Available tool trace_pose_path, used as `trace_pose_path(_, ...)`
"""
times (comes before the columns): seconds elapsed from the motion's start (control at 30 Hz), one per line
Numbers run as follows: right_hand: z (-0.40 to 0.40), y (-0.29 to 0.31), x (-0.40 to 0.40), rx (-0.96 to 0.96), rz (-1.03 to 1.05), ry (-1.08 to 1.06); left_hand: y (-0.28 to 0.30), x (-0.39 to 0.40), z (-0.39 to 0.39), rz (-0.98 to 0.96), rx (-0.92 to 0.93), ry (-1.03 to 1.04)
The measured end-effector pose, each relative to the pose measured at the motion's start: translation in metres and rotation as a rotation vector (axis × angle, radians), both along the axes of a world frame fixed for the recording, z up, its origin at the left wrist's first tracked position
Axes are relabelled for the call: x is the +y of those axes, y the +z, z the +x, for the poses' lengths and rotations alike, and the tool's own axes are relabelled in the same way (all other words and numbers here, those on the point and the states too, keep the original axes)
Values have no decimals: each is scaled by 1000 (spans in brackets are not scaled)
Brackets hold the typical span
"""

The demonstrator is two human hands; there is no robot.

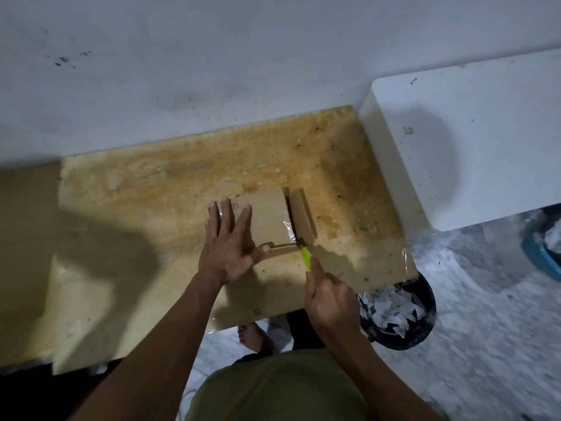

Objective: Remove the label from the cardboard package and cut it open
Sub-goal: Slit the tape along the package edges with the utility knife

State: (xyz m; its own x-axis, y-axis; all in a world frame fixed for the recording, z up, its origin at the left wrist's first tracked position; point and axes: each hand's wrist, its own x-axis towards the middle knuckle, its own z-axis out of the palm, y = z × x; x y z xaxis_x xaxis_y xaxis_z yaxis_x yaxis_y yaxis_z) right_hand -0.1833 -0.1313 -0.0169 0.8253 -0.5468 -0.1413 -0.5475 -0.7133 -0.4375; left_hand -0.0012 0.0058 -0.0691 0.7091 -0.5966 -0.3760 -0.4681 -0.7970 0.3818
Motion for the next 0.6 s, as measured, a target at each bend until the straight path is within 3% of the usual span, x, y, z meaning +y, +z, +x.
trace_pose_path(0.2,-16,-2,-12,-147,126,-85,4,3,-1,-9,-10,-18)
trace_pose_path(0.5,19,4,-52,-277,651,-508,3,4,-4,-50,2,50)
trace_pose_path(0.6,40,-6,-72,-254,729,-533,1,6,-6,-41,-19,38)
